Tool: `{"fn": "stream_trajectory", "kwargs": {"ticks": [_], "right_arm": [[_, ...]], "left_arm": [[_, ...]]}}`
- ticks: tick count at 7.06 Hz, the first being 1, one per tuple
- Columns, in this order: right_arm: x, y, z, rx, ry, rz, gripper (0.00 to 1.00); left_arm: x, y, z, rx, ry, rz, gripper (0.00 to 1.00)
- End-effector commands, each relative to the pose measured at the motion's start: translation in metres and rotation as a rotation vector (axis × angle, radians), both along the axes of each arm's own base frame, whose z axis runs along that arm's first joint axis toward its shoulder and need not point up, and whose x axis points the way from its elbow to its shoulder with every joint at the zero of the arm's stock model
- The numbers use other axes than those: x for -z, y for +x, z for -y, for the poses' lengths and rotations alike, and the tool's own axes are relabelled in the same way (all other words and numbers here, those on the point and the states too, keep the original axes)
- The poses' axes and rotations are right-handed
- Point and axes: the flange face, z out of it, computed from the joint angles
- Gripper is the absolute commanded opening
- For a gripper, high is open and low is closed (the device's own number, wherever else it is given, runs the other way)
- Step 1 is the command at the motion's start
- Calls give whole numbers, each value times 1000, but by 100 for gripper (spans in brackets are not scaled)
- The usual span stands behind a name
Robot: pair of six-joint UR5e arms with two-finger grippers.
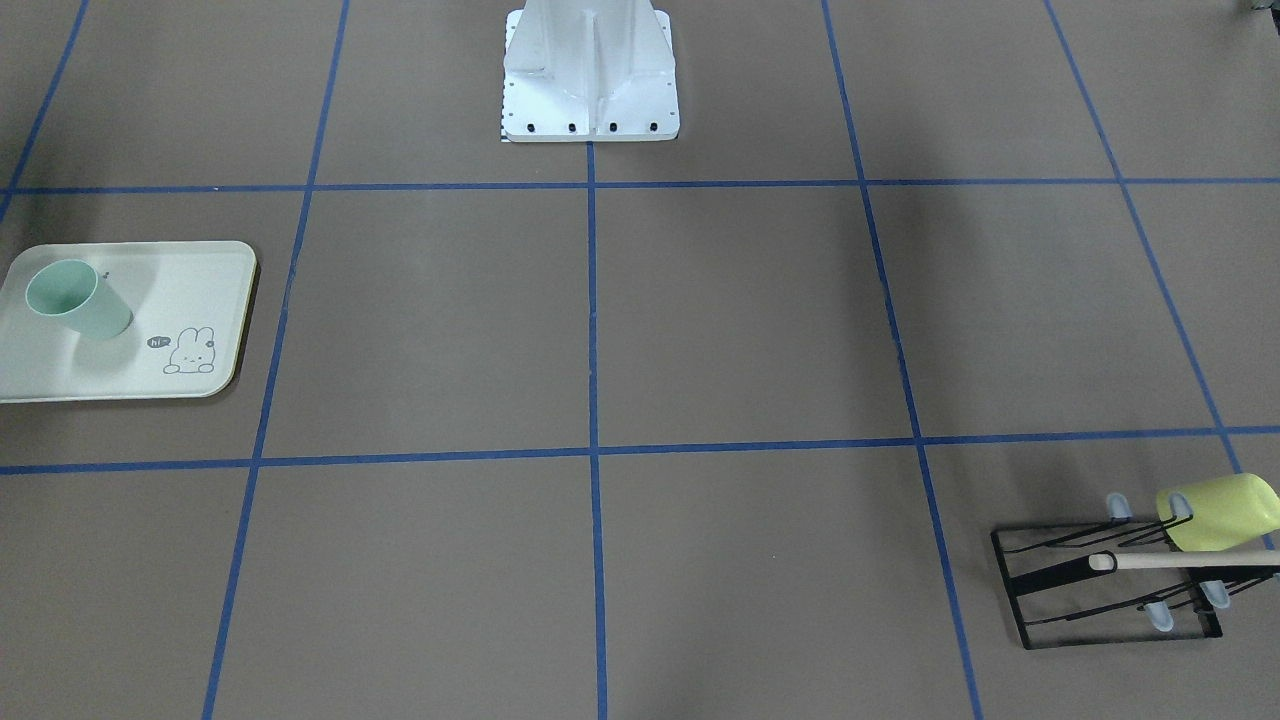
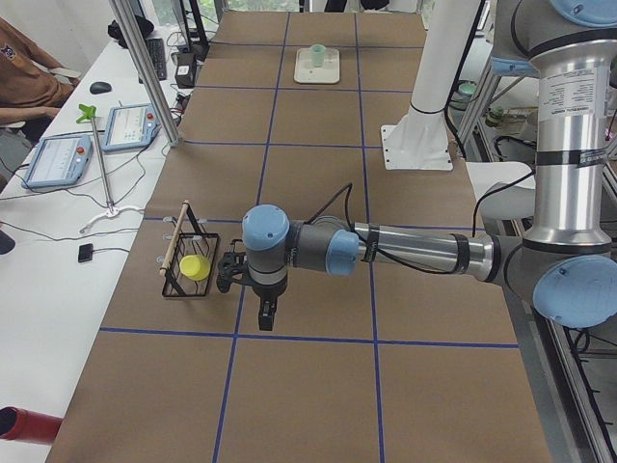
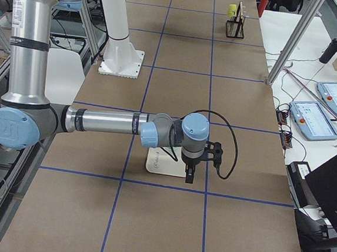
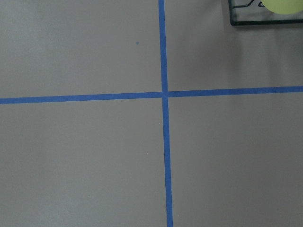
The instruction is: Left arm grabs green cup and hands to right arm on tray
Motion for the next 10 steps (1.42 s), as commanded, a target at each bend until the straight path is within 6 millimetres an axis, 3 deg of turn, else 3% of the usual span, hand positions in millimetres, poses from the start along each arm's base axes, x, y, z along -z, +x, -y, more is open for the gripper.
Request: {"fn": "stream_trajectory", "kwargs": {"ticks": [1,6,10], "right_arm": [[3,3,0,-11,4,39,100],[20,24,9,-54,13,30,100],[19,24,9,-53,10,40,100]], "left_arm": [[-1,0,1,1,-3,1,100],[3,0,5,3,4,7,100],[5,0,7,8,4,5,100]]}}
